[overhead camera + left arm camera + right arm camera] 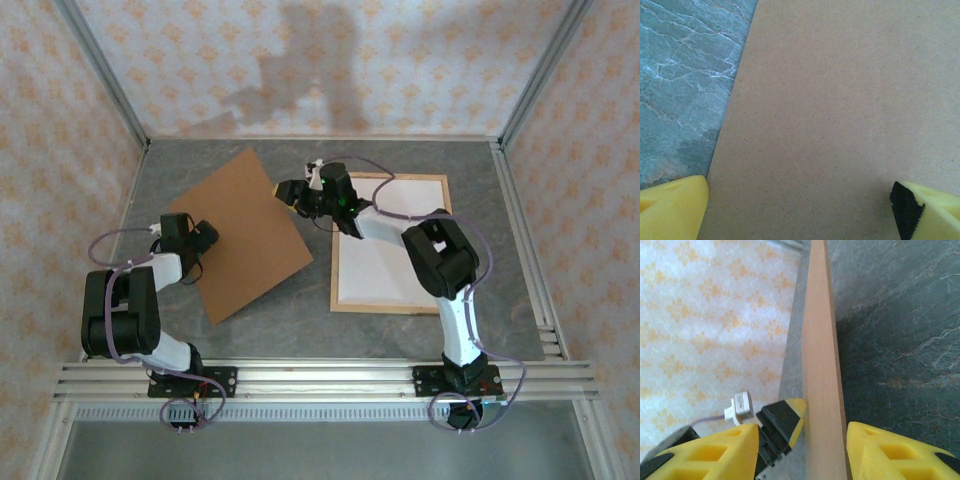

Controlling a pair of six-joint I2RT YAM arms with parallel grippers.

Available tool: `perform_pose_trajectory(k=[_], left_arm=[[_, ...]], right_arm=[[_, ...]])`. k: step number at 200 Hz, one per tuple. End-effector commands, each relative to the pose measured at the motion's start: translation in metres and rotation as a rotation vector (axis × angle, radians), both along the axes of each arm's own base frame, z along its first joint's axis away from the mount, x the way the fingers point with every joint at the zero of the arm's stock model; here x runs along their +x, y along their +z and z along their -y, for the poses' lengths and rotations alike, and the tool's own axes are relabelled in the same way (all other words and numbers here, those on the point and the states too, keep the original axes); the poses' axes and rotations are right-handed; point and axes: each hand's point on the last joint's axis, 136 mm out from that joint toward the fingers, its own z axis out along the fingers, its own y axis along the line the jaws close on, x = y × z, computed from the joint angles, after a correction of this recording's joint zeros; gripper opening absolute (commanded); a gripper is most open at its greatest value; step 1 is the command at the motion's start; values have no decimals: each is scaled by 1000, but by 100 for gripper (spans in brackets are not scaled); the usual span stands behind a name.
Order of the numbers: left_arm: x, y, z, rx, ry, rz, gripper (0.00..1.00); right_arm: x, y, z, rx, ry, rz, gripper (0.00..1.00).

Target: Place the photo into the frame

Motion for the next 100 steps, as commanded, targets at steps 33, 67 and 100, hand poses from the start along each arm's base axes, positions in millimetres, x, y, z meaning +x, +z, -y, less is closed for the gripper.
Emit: perform_pose_trajectory(k=[33, 67, 100], left_arm=[[-34, -36, 47, -187, -114, -137, 93], [-34, -36, 47, -187, -115, -130, 93], [-33, -35, 47, -187, -117, -125, 93]], right_arm=[[-26, 35, -24, 121, -100, -67, 54], [-28, 31, -23, 110, -129, -145, 58], [-37, 25, -28, 147, -105, -262, 64]])
